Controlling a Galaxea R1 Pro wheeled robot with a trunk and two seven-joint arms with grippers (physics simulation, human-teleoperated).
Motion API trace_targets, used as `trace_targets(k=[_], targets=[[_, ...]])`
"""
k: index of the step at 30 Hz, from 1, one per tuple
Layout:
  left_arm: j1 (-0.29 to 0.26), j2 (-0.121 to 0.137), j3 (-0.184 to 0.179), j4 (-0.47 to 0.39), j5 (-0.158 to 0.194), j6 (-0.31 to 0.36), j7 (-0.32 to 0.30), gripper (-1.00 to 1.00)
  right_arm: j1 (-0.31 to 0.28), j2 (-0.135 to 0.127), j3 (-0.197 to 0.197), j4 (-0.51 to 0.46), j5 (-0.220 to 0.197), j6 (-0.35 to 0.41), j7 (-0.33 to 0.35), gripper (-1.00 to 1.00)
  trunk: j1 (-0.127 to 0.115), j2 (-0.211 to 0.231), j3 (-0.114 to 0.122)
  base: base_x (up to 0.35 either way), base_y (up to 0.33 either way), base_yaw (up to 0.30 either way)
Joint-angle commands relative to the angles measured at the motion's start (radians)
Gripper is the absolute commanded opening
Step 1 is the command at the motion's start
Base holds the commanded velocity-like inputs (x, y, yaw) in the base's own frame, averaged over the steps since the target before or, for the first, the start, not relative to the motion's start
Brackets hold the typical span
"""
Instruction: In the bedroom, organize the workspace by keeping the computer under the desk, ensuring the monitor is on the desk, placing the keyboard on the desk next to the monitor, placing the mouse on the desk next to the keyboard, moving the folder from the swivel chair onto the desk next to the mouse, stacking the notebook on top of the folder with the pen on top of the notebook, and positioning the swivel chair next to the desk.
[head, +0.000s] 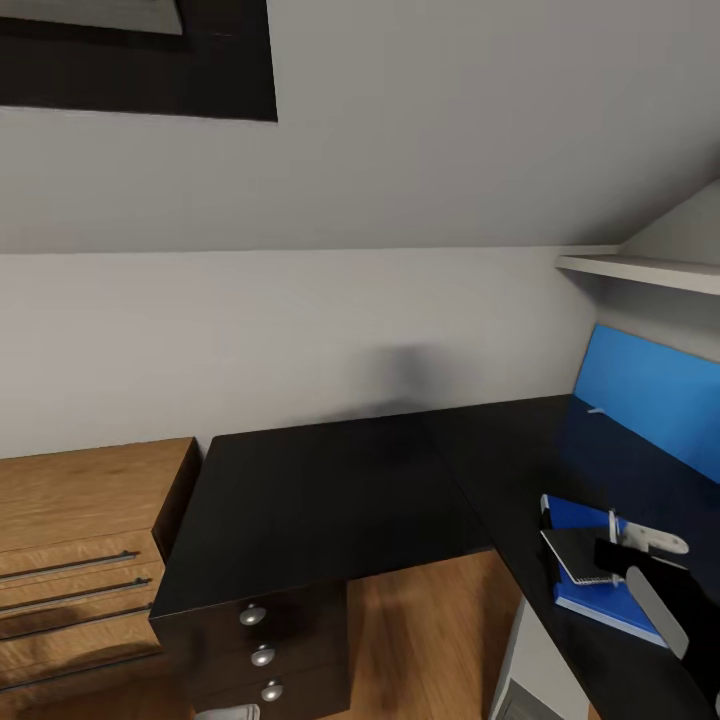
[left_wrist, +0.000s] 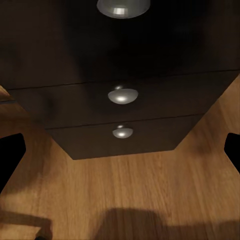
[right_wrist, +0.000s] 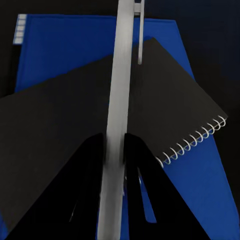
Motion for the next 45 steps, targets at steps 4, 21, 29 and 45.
trace_targets(k=[4,21,29,45], targets=[[0.0,0.0,-0.002,-0.001,0.01,0.004,0.005,1.0,-0.024,-0.001,0.003,0.044,0.001,-0.006,0.017,-1.0,0.0,-0.001,-0.001,0.005,0.0,0.0],[0.0,-0.001,-0.009,0.002,0.01,0.004,0.007,1.0,-0.089,-0.001,0.003,0.185,0.015,-0.024,0.029,-1.0,0.0,-0.001,-0.001,0.128,0.0,0.0],[0.0,-0.001,-0.01,0.002,0.01,0.004,0.008,1.0,-0.118,-0.001,0.003,0.228,0.031,-0.024,0.029,-1.0,0.0,-0.001,-0.001,0.004,0.0,0.0],[0.0,0.0,-0.01,0.005,0.01,0.004,0.006,1.0,-0.121,0.002,0.009,0.231,0.037,-0.022,0.027,1.0,0.0,-0.001,-0.001,0.0,0.0,0.0]])
